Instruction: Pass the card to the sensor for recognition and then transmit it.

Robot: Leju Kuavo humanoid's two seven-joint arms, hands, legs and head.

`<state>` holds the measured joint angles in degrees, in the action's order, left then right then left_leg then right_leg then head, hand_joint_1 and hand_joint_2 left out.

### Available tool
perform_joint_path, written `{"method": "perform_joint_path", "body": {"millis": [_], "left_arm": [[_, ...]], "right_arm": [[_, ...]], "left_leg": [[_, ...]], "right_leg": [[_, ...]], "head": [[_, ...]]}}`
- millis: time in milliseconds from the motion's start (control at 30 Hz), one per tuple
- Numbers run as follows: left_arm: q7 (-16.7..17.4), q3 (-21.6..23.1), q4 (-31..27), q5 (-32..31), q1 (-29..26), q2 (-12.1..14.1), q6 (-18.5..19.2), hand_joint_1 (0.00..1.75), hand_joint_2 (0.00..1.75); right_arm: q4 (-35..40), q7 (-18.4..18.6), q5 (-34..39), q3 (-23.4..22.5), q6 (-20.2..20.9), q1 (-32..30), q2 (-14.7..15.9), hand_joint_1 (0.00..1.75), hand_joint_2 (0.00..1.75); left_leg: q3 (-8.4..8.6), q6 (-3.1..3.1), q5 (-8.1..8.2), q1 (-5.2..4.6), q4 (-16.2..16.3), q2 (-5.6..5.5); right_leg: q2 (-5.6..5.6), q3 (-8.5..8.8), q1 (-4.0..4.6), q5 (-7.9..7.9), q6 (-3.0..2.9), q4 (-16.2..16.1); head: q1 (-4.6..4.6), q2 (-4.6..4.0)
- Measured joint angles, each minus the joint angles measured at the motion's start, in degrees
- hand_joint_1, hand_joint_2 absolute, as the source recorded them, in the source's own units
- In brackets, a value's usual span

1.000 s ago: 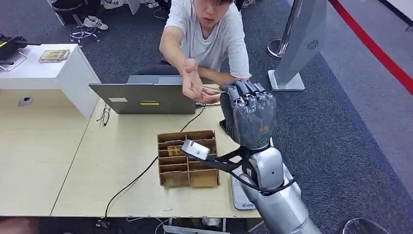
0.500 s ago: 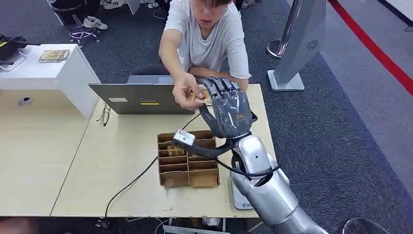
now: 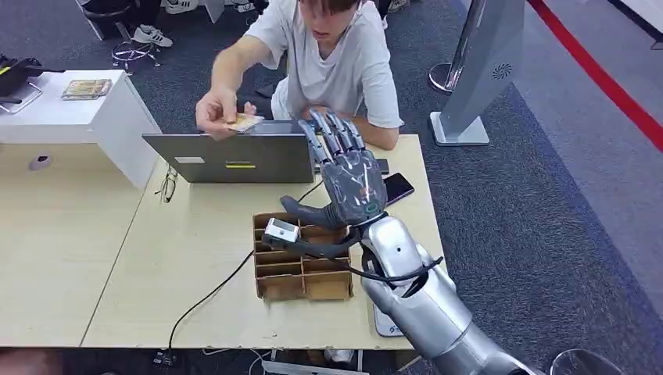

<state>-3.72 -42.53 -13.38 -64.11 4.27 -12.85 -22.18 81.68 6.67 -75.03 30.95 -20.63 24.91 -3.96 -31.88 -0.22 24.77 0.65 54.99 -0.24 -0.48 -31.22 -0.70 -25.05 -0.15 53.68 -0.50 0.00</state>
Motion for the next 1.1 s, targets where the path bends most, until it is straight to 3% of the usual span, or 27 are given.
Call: {"method": "perform_joint_path", "body": {"millis": [567, 867, 900, 1100], "left_arm": [[0.3, 0.0, 0.0, 1.2, 0.0, -0.2, -0.4, 0.00, 0.00], [0.9, -0.1, 0.0, 3.5, 0.2, -0.6, -0.7, 0.00, 0.00], [0.9, -0.2, 0.0, 3.8, 0.2, -0.7, -0.7, 0.00, 0.00], [0.7, -1.0, 0.0, 4.2, 0.1, -0.7, -1.1, 0.00, 0.00]], "right_arm": [[0.0, -0.7, 2.3, 1.3, -0.4, 0.3, 0.2, 0.00, 0.00], [0.6, -3.8, 9.6, 3.3, -1.7, -1.8, 0.2, 0.00, 0.00], [0.6, -4.0, 10.1, 3.6, -2.1, -2.5, 0.3, 0.00, 1.75], [0.4, -4.3, 11.3, 4.5, -3.2, -5.6, 0.5, 0.00, 1.75]], "left_leg": [[0.00, 0.00, 0.00, 0.00, 0.0, 0.01], [0.01, -0.01, 0.00, 0.00, 0.0, 0.00], [0.01, -0.01, 0.01, 0.00, 0.0, 0.01], [-0.01, -0.01, 0.02, 0.00, 0.0, 0.01]], "right_leg": [[0.00, -0.01, 0.00, 0.00, 0.00, 0.0], [0.01, -0.01, 0.00, 0.00, 0.00, 0.0], [0.01, -0.02, 0.00, 0.00, 0.00, 0.0], [0.01, -0.03, 0.00, -0.01, 0.00, 0.0]], "head": [[0.00, 0.00], [0.00, 0.00], [0.00, 0.00], [0.00, 0.00]]}}
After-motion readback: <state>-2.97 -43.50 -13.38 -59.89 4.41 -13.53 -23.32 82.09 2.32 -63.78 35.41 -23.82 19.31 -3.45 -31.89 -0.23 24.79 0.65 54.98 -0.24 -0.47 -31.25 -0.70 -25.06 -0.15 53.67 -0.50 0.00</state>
